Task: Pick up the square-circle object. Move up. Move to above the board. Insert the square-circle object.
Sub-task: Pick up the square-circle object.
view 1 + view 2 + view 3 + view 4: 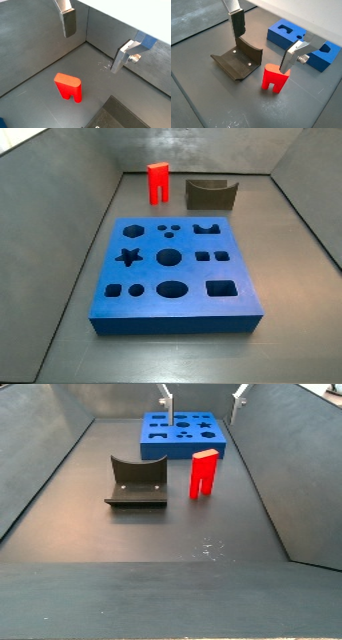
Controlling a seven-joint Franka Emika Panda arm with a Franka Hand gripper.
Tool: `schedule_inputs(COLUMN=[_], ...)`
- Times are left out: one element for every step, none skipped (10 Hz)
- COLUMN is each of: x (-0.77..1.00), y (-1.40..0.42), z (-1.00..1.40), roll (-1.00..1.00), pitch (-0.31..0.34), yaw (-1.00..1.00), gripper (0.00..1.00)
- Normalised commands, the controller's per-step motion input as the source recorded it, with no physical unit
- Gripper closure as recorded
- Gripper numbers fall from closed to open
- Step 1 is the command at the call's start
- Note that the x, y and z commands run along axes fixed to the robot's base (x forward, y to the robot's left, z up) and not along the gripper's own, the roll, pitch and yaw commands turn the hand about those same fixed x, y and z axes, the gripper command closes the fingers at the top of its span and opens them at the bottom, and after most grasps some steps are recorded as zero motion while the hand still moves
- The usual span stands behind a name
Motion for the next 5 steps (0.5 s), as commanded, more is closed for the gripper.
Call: schedule_inputs(x=[0.00, 0.06, -0.05, -0.16, -0.12], y=[-0.39, -0.40, -0.53, -0.35, -0.21], z=[-0.63, -0.70, -0.81, -0.91, -0.86], roll=[0.02, 0.00, 0.00, 0.00, -0.02], pitch=[-0.080, -0.057, -0.136, -0.066, -0.029], yaw=[0.03, 0.07, 0.21, 0.45, 0.61], gripper=[0.00, 0.00, 0.00, 0.00, 0.00])
